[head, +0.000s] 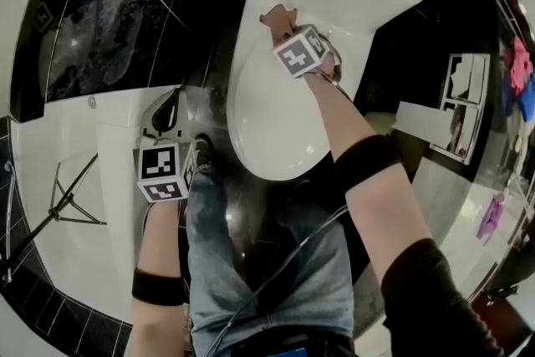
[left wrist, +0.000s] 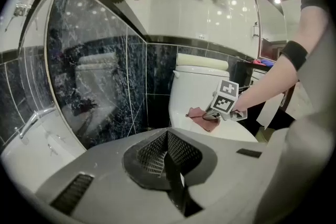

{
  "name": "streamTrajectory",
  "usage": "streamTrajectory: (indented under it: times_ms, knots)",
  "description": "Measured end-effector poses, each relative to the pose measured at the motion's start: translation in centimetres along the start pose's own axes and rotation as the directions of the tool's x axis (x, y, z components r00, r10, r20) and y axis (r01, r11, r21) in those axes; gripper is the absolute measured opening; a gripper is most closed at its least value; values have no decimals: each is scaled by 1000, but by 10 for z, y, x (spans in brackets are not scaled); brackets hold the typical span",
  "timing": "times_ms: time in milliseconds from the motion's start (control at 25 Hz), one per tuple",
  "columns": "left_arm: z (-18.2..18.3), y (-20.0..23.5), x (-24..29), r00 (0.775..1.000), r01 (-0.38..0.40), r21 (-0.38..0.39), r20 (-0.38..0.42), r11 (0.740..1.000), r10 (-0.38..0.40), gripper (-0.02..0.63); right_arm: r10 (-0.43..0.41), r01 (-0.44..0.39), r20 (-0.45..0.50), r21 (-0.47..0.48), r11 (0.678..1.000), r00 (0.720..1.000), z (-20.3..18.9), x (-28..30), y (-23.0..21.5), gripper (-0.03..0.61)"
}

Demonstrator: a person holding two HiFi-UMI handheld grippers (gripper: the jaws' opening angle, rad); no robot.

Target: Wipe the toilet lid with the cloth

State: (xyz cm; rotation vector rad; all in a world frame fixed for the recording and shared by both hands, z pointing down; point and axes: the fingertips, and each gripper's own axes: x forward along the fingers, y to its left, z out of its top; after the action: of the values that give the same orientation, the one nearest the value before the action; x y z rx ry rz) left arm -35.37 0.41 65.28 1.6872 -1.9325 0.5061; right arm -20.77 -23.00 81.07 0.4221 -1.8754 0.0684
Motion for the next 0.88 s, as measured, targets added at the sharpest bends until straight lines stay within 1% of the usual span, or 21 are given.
streamTrajectory:
  times_ms: [160, 240, 360, 480, 640, 880]
  knots:
    - [-11, 21, -4, 1000, -20, -17, -10, 1000, 20, 0, 8, -13, -45, -117, 993, 999, 6, 20, 25, 78]
    - [-19, 29, -8, 999, -29, -24, -16, 999, 28, 0, -7, 1, -38, -163, 987, 999, 10, 23, 36, 77]
    - [-29, 38, -12, 999, -46, -33, -22, 998, 45, 0, 8, -14, -29, -238, 971, 1000, 15, 24, 54, 77]
    - [-32, 38, -16, 998, -49, -46, -28, 998, 48, 0, 46, -54, -33, -341, 938, 998, 16, 22, 78, 77]
    - [-36, 39, -21, 997, -69, -53, -32, 996, 67, 0, 129, -138, -49, -433, 891, 990, 9, 16, 122, 77]
    - [-26, 25, -25, 997, -68, -47, -30, 997, 66, 0, 239, -232, -53, -504, 832, 970, -14, -3, 187, 77]
